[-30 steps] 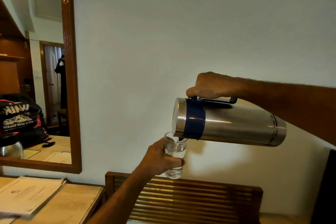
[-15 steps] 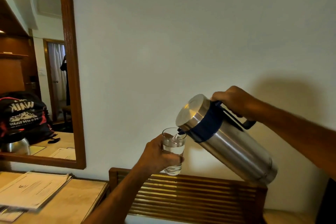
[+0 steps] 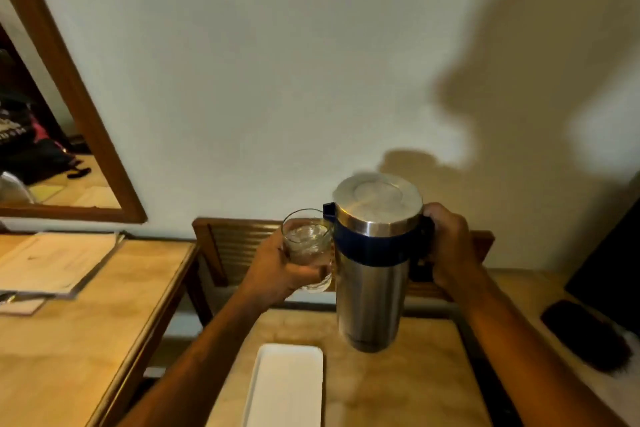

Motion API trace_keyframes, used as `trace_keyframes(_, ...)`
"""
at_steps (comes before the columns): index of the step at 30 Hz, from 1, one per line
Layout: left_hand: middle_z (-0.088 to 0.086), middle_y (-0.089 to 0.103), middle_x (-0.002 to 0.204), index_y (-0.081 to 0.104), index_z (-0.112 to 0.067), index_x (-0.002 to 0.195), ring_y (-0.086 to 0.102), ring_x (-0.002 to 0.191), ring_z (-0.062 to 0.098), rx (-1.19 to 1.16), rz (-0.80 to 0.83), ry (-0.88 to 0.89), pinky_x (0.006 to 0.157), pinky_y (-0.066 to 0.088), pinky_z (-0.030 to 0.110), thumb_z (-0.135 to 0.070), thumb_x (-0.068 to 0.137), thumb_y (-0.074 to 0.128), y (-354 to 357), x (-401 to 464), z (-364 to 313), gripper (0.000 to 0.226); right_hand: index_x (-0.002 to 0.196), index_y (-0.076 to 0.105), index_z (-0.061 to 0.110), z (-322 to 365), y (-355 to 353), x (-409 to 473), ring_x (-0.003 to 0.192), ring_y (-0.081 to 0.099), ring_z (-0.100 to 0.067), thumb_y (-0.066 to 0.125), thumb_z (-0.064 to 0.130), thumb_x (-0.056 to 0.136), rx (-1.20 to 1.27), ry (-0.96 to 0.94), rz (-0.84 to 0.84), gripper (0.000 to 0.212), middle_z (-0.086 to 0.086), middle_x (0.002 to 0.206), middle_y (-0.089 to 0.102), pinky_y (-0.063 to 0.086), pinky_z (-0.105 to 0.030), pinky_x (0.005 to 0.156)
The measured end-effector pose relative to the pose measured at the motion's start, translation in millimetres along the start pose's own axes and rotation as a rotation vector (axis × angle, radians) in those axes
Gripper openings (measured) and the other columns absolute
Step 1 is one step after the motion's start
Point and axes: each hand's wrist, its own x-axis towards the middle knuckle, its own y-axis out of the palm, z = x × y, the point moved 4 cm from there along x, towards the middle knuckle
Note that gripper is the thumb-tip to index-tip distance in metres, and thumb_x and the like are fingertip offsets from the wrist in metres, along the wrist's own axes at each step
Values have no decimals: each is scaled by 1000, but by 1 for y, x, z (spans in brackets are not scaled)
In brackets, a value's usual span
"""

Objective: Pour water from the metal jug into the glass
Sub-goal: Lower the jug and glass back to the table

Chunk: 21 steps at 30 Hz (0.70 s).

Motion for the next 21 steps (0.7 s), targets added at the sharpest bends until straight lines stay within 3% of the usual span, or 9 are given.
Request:
trace_keyframes(3, 4, 76, 109, 64, -18, 120, 72, 104, 19, 4, -36, -106, 86, 59, 30, -19, 54, 93, 8, -8, 71, 72, 72, 75, 19, -78, -7, -8, 71, 66, -26, 50, 26, 86, 59, -56, -44, 30, -8, 70, 69, 54, -36, 51)
trace_keyframes(5, -4, 77, 107, 65, -23, 119, 72, 101, 12, 31, -35, -171, 78, 59, 20, -18, 58, 94, 14, -15, 131, 68, 77, 75, 28, -136, -9, -15, 68, 69, -15, 41, 23, 94, 71, -76, -38, 39, 5, 69, 72, 57, -26, 51)
trace_keyframes(6, -5, 76, 108, 65, -23, 120, 72, 101, 10, 36, -35, -210, 76, 59, 18, -14, 60, 94, 17, -18, 165, 67, 73, 73, 31, -169, -9, -19, 64, 67, -15, 40, 24, 94, 115, -37, -42, 40, 7, 65, 70, 55, -23, 49)
trace_keyframes(9, 3, 75, 107, 63, -23, 119, 72, 102, 20, 24, -78, -339, 82, 62, 35, -6, 62, 93, 27, -34, 263, 67, 53, 63, 28, -254, -13, -28, 48, 55, -15, 39, 16, 93, 168, 83, -95, 48, 5, 48, 56, 45, -18, 43)
trace_keyframes(12, -1, 73, 105, 62, -31, 113, 70, 100, 21, 6, -123, -450, 74, 61, 29, 1, 61, 92, 39, -54, 343, 69, 38, 56, 26, -321, -17, -35, 35, 46, -3, 31, -2, 95, 218, 200, -187, 68, 14, 37, 48, 37, -11, 35)
trace_keyframes(14, -5, 72, 105, 61, -33, 113, 69, 99, 18, 21, -127, -518, 70, 58, 22, 0, 59, 93, 51, -69, 398, 71, 35, 55, 25, -367, -16, -43, 32, 43, -4, 32, 0, 94, 214, 271, -199, 69, 14, 34, 46, 34, -11, 34)
trace_keyframes(18, -4, 69, 111, 59, -34, 112, 66, 105, 16, 0, -160, -608, 82, 55, 32, -15, 46, 93, 73, -92, 470, 76, 40, 54, 22, -431, -16, -54, 35, 46, -7, 35, 2, 94, 187, 360, -216, 61, 8, 37, 48, 36, -16, 32)
trace_keyframes(21, -10, 69, 108, 60, -44, 104, 65, 102, 10, -2, -180, -648, 78, 53, 24, -12, 47, 93, 88, -102, 504, 73, 40, 55, 22, -463, -19, -59, 33, 45, -10, 34, 3, 93, 205, 403, -216, 60, 8, 37, 47, 35, -17, 31)
